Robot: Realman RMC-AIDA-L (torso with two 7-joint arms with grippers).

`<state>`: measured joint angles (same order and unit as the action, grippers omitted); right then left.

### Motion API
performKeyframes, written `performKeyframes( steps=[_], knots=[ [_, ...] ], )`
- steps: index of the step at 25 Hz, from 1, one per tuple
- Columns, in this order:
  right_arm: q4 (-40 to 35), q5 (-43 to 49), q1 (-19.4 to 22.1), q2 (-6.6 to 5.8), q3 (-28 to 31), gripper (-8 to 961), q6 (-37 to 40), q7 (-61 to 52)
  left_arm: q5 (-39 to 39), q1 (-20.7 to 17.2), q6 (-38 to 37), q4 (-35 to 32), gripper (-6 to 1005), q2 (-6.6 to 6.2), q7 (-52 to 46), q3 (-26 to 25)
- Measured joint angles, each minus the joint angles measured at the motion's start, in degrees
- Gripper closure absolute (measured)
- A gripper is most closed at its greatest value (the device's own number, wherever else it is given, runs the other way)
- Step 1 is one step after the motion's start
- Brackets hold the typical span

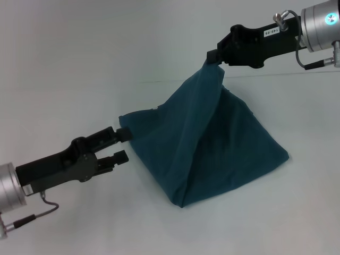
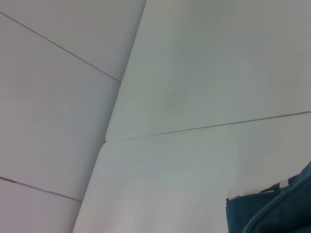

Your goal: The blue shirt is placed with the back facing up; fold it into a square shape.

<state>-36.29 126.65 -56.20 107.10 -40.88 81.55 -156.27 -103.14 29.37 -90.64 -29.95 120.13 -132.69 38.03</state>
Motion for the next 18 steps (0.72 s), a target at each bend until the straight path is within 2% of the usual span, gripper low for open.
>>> performKeyframes(
  steps=[8,13,18],
  knots=[
    [0.8,0.0,-0.7,0.13,-0.2,913,-0.6,0.0,-0.4,-0.1,-9.1,0.1,95,1.24,13.9,1.2],
    [1.5,-0.1,-1.2,0.15,0.9,914,-0.7,0.0,-0.5,-0.3,-8.2,0.0,95,1.89,17.6,5.0],
    [1.9,-2.4,-1.3,-0.07,1.1,914,-1.1,0.0,-0.3,-0.3,-7.6,0.0,95,1.85,17.4,5.1]
  ],
)
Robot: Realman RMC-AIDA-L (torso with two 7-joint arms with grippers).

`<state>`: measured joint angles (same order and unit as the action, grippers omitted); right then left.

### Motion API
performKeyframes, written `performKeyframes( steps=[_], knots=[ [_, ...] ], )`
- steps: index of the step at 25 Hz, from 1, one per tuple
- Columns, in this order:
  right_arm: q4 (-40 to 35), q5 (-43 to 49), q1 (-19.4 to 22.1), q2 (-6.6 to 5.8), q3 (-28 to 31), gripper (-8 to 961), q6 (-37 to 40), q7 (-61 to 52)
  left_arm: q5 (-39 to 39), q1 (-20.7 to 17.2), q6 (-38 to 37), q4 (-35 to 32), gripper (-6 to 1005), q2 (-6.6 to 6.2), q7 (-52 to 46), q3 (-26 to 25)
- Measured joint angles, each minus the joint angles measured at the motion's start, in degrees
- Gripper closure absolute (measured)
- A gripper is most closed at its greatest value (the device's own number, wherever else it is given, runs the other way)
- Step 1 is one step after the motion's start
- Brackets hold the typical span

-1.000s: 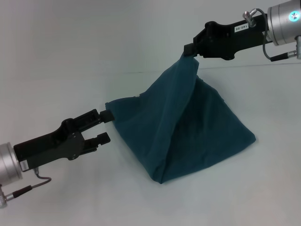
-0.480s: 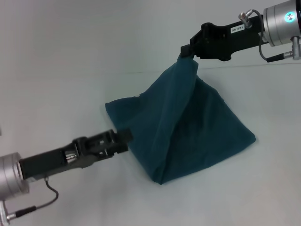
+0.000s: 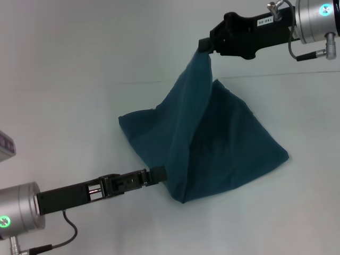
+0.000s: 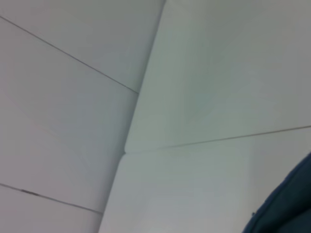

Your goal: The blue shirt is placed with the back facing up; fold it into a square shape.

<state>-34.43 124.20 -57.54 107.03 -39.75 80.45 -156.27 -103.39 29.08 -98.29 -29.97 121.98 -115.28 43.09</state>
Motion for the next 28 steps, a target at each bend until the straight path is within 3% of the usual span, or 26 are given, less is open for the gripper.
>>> performKeyframes(
  steps=[11,19,28],
  knots=[
    [2.1,-0.5,-0.5,-0.15,-0.7,913,-1.5,0.1,-0.3,0.0,-0.2,-0.9,94,0.25,1.2,1.9],
    [2.5,-0.5,-0.5,-0.16,-0.7,913,-1.5,0.1,-0.1,-0.6,1.6,-6.3,94,2.43,6.1,8.6],
    [2.5,-0.5,-0.3,-0.26,-0.7,913,-1.7,0.0,2.9,-0.6,9.5,-6.6,94,2.73,11.4,17.4]
  ],
)
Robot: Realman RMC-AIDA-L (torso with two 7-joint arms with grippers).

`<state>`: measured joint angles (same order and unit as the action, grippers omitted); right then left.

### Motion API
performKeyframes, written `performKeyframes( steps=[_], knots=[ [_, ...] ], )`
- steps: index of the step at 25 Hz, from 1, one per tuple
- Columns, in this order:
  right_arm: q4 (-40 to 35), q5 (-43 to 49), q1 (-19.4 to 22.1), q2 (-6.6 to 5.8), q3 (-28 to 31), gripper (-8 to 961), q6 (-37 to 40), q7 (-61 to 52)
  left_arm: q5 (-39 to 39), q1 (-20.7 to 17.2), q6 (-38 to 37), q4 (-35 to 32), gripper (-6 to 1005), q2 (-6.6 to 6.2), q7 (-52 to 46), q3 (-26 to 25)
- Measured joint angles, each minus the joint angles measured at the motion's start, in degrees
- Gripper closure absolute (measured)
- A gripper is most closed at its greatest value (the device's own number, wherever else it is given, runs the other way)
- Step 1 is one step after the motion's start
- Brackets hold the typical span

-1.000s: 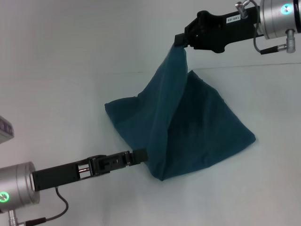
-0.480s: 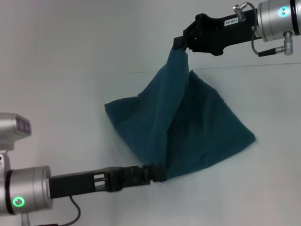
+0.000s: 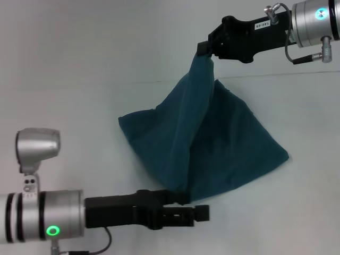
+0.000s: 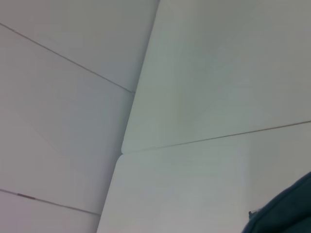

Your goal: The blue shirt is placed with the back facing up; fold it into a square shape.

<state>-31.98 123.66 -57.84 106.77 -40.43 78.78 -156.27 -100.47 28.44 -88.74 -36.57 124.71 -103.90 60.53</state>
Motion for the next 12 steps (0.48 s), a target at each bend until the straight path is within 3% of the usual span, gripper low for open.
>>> performKeyframes(
  steps=[6,12],
  knots=[
    [0.0,0.0,0.0,0.01,0.0,913,-0.1,0.0,4.4,3.4,1.6,1.7,94,0.01,-4.1,5.2],
    [0.0,0.0,-0.2,0.07,-0.1,914,-0.1,0.0,9.3,6.7,9.9,4.6,94,0.01,-16.5,10.3]
  ],
)
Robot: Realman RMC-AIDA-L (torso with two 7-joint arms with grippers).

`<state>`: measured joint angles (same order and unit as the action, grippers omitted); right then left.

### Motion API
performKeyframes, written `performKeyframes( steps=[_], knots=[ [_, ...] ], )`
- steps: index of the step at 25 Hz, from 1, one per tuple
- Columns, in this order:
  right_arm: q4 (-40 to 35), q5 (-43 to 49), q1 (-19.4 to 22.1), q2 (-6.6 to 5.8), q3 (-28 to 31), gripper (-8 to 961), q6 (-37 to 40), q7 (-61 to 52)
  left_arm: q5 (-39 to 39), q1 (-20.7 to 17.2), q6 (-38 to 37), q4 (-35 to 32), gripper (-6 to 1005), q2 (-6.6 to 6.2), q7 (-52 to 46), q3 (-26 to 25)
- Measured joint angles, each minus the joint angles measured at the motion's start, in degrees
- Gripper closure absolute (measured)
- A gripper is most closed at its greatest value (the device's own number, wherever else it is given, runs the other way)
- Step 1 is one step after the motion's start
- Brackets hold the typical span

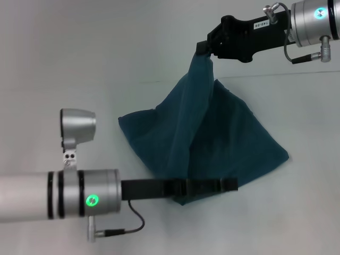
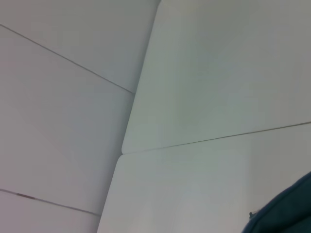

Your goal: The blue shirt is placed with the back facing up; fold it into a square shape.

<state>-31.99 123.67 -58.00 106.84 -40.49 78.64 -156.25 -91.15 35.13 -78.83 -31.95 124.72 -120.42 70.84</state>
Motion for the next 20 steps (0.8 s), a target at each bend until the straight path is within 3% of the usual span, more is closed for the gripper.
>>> performKeyframes(
  steps=[8,16,20],
  knots=[
    [0.0,0.0,-0.1,0.20,0.0,914,0.0,0.1,5.8,2.9,13.2,3.0,94,0.00,-17.6,8.0],
    [0.1,0.0,-0.1,0.21,0.0,914,0.0,0.3,17.9,3.4,21.8,3.6,94,-0.01,-20.4,16.7],
    [0.1,0.0,-0.1,0.21,0.0,914,0.0,0.4,20.4,4.5,25.0,3.5,173,0.00,-20.5,20.9]
  ],
)
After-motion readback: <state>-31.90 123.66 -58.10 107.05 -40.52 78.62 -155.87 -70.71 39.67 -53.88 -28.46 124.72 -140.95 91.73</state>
